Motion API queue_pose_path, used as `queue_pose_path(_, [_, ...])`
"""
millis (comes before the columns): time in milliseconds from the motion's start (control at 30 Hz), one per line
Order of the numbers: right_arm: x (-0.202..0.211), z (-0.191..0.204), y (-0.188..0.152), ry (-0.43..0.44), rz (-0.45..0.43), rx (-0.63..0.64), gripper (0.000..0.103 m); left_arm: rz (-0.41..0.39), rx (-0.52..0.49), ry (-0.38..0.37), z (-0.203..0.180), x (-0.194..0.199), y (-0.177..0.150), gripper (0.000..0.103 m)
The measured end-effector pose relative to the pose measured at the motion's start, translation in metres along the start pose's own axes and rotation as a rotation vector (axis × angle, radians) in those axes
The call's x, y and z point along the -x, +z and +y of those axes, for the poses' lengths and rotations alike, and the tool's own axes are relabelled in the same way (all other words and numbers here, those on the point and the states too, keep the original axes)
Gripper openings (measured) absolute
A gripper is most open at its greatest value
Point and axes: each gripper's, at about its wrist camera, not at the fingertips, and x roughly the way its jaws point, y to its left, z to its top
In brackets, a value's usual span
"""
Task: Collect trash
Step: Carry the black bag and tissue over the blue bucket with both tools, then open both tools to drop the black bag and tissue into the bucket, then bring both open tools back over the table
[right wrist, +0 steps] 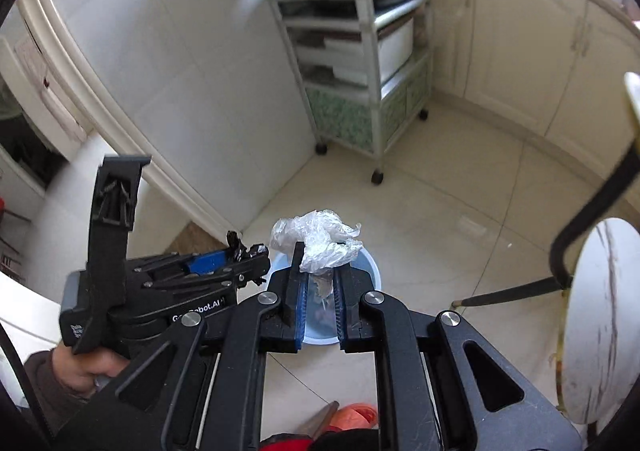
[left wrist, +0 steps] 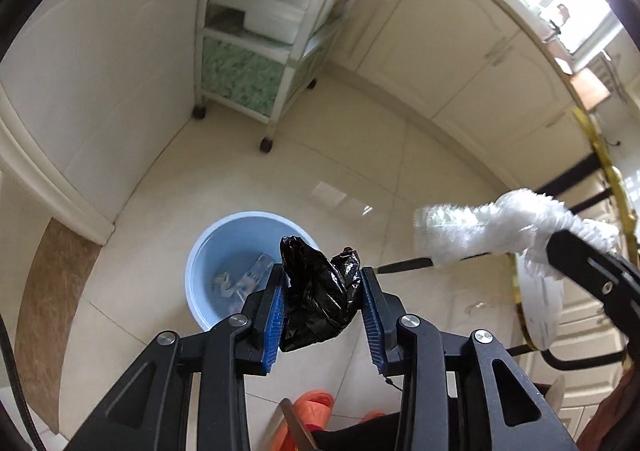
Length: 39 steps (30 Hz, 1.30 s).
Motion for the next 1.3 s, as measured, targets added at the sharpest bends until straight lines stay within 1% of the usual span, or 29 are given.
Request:
queue_pose_path(67, [-0.019,0.004,0.001,-0.009,0.024,0.017,0.011,0.011,0.017,0.006,0.001,-0.006,0.006,0.034])
queue_pose_path(133, [-0.034,0.007,0.003,-0.015,0.041,0.024,0.011,0.018,0.034,0.005,0.003,-0.011,0.016,0.039])
queue_pose_path(200, [-0.044,0.009,0.001,-0.016,0.057,0.027,0.011,0.029,0.055,0.017,0.007,-0.017,0.02,0.052])
queue_pose_path(267, [-0.054,0.01,0.001,-0.017,0.072,0.029,0.011,0.041,0.073,0.03,0.003,-0.019,0.022,0.061])
queue_pose_path(333, [-0.067,0.01,0.006,-0.015,0.082,0.022,0.012,0.042,0.092,0.04,0.002,-0.021,0.026,0.061])
queue_pose_path(400, [-0.076,0.009,0.006,-0.009,0.095,0.014,0.012,0.039,0.13,0.07,0.007,-0.021,0.029,0.061])
queue_pose_path(467, [-0.078,0.008,0.003,-0.001,0.104,0.01,0.012,0.024,0.163,0.083,0.011,-0.015,0.031,0.061])
queue_pose_path(500, [-0.082,0.009,0.003,0.017,0.111,0.003,0.013,0.019,0.171,0.091,0.01,-0.013,0.03,0.061])
queue_pose_path(600, [-0.089,0.013,0.002,0.043,0.12,0.001,0.018,-0.013,0.188,0.11,0.007,0.002,0.028,0.061])
queue_pose_path(633, [-0.09,0.014,0.002,0.059,0.115,-0.004,0.022,-0.02,0.19,0.115,0.006,0.007,0.022,0.061])
queue_pose_path(667, [-0.091,0.015,0.002,0.07,0.11,-0.007,0.028,-0.031,0.195,0.119,0.005,0.013,0.022,0.061])
queue_pose_path(700, [-0.091,0.015,0.001,0.062,0.11,-0.007,0.034,-0.035,0.196,0.118,0.003,0.015,0.02,0.062])
queue_pose_path(733, [-0.09,0.015,0.0,0.053,0.109,-0.009,0.044,-0.041,0.196,0.114,0.001,0.02,0.018,0.062])
queue_pose_path(767, [-0.088,0.014,-0.001,0.054,0.106,-0.014,0.05,-0.045,0.196,0.114,-0.002,0.024,0.017,0.062])
queue_pose_path(833, [-0.082,0.015,-0.002,0.044,0.096,-0.01,0.051,-0.053,0.192,0.112,-0.004,0.031,0.01,0.062])
queue_pose_path(933, [-0.066,0.014,-0.004,0.016,0.072,-0.004,0.058,-0.066,0.173,0.102,-0.013,0.043,0.003,0.062])
queue_pose_path(1000, [-0.048,0.012,-0.003,-0.013,0.04,0.0,0.06,-0.083,0.155,0.095,-0.019,0.057,-0.003,0.062])
queue_pose_path(1067, [-0.025,0.01,-0.004,-0.052,-0.006,0.003,0.067,-0.101,0.136,0.082,-0.026,0.069,-0.007,0.062])
queue_pose_path(1133, [-0.005,0.01,-0.004,-0.081,-0.047,0.006,0.072,-0.127,0.115,0.072,-0.034,0.084,-0.014,0.062])
queue_pose_path(1233, [0.035,0.008,-0.006,-0.127,-0.119,0.019,0.074,-0.182,0.067,0.057,-0.055,0.111,-0.024,0.062])
queue_pose_path(1300, [0.067,0.007,-0.01,-0.156,-0.181,0.02,0.083,-0.217,0.037,0.04,-0.069,0.127,-0.031,0.063])
